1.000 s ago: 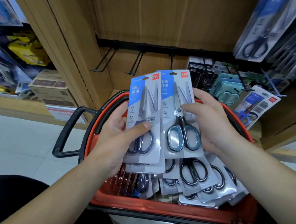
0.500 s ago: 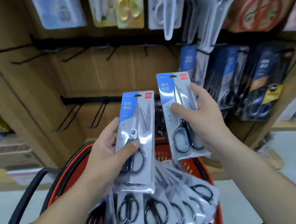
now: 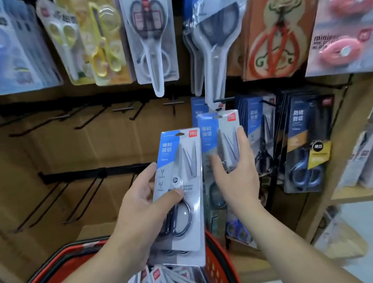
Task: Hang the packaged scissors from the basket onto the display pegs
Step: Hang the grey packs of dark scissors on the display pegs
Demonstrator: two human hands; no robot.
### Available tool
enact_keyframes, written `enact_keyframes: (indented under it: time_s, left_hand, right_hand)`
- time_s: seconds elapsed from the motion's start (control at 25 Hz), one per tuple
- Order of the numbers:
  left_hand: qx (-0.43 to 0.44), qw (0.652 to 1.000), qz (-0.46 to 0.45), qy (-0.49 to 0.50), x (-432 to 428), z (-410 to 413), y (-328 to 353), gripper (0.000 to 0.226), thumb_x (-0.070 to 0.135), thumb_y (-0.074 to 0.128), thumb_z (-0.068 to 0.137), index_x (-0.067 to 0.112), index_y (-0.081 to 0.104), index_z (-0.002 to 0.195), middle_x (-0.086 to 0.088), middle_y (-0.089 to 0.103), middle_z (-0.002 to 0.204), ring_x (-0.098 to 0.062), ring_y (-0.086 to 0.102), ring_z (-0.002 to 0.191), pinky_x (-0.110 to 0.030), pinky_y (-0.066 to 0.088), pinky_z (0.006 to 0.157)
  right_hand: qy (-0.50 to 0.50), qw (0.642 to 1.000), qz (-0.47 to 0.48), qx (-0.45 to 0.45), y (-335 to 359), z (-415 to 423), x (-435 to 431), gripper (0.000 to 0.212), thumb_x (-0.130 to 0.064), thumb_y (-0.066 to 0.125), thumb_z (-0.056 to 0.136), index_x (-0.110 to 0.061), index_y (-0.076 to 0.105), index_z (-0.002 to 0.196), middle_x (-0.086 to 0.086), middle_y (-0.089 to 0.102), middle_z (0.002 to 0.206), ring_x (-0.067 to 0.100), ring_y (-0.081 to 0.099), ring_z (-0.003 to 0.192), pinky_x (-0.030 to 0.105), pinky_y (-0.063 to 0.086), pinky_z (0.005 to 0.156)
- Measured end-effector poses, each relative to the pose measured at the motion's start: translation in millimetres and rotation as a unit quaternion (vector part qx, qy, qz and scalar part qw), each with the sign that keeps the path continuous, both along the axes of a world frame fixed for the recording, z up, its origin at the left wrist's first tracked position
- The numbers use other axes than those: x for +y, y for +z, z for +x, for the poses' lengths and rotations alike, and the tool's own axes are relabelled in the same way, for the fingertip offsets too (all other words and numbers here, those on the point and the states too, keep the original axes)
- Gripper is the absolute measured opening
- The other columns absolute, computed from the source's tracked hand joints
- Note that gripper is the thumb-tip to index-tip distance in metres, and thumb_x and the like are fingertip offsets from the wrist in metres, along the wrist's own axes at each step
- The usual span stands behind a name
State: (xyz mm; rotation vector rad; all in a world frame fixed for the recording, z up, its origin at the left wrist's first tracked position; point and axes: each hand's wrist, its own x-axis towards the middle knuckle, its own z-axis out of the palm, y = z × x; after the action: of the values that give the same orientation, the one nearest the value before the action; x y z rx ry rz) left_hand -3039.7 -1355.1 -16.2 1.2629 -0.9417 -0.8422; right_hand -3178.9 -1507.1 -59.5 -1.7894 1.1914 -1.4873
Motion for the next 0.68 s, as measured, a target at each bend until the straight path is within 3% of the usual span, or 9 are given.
enact_keyframes:
  time_s: [0.08,0.16,0.24,0.32,0.52,0.68]
  left_hand:
    - [-0.008,1.0,-0.004,0.003,-7,-3,4,0.05,0.0,0.07,0.094,0.048,0.076,0.106,-0.001,0.081,0.103,-0.024,0.08,0.089,-0.032,0.06,0.068]
    - [-0.014,1.0,-0.001,0.003,-11,-8,6,0.054,0.001,0.07,0.094,0.055,0.076,0.1,0.001,0.081,0.102,-0.024,0.08,0.089,-0.033,0.059,0.069]
    - [-0.015,1.0,0.003,0.007,-15,-11,6,0.058,0.001,0.07,0.094,0.058,0.075,0.095,0.001,0.081,0.1,-0.024,0.08,0.089,-0.037,0.058,0.072]
    - [-0.015,1.0,0.004,0.013,-16,-15,3,0.061,0.0,0.07,0.093,0.06,0.075,0.092,0.001,0.08,0.098,-0.023,0.08,0.088,-0.038,0.059,0.074]
    - [-0.02,1.0,-0.003,0.019,-10,-20,1,0.058,-0.004,0.068,0.093,0.053,0.076,0.104,0.001,0.08,0.099,-0.025,0.079,0.089,-0.042,0.06,0.077]
    - [-0.015,1.0,-0.007,0.024,-5,-11,0,0.06,-0.002,0.07,0.092,0.043,0.065,0.131,0.002,0.079,0.102,-0.025,0.079,0.093,-0.038,0.061,0.071]
  right_hand:
    - [-0.01,1.0,-0.007,0.018,-4,-1,-11,0.086,-0.043,0.065,0.101,-0.039,0.009,0.166,-0.013,0.039,0.156,0.014,0.043,0.141,0.037,0.044,0.099]
    - [-0.012,0.998,-0.031,0.049,-13,-2,-16,0.086,-0.045,0.06,0.102,-0.042,0.002,0.165,-0.006,0.043,0.14,0.027,0.055,0.124,0.041,0.046,0.086]
    - [-0.011,0.996,-0.06,0.067,-19,-3,-17,0.083,-0.046,0.055,0.104,-0.044,-0.001,0.165,-0.009,0.037,0.12,0.025,0.057,0.1,0.038,0.041,0.074]
    - [-0.016,0.996,-0.068,0.064,-18,-6,-21,0.08,-0.046,0.054,0.105,-0.044,0.002,0.165,-0.009,0.035,0.115,0.015,0.05,0.086,0.034,0.036,0.07]
    - [-0.023,0.995,-0.068,0.066,-12,-7,-24,0.08,-0.044,0.055,0.105,-0.042,0.004,0.166,-0.011,0.032,0.115,0.011,0.042,0.082,0.032,0.033,0.067]
    - [-0.004,0.989,-0.119,0.084,-10,0,-24,0.077,-0.044,0.054,0.106,-0.04,0.006,0.166,-0.005,0.035,0.109,0.015,0.048,0.071,0.031,0.034,0.058]
